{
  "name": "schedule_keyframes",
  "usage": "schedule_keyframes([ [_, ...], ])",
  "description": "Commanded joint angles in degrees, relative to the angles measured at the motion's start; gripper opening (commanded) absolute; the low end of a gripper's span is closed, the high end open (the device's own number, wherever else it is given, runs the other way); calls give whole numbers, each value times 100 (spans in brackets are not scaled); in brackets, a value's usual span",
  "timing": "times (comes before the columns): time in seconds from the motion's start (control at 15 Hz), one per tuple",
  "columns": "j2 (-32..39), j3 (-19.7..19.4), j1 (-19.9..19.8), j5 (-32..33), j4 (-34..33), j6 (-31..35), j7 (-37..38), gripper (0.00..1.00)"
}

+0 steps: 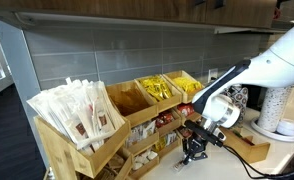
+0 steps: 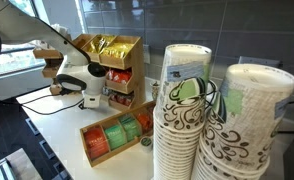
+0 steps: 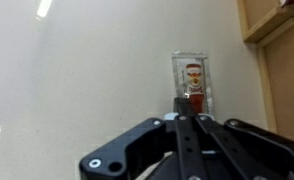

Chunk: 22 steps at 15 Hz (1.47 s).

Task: Lift the tomato ketchup from the cupboard and put it on the bottom second shelf to the right

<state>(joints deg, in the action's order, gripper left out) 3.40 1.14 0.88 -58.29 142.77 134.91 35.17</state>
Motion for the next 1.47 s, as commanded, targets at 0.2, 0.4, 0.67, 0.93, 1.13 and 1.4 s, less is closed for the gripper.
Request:
schedule_keyframes([
  [0.2, -605, 46, 67, -36, 226, 442, -616, 0],
  [0.4, -825, 95, 75, -56, 255, 575, -847, 0],
  [0.67, -1043, 203, 111, -15, 271, 806, -1000, 0],
  [0.93, -1170, 401, 186, 95, 348, 1486, -751, 0],
  [1.13, -1187, 562, 234, 184, 409, 2108, -424, 0],
  [1.4, -1202, 778, 300, 372, 550, 2912, 201, 0],
])
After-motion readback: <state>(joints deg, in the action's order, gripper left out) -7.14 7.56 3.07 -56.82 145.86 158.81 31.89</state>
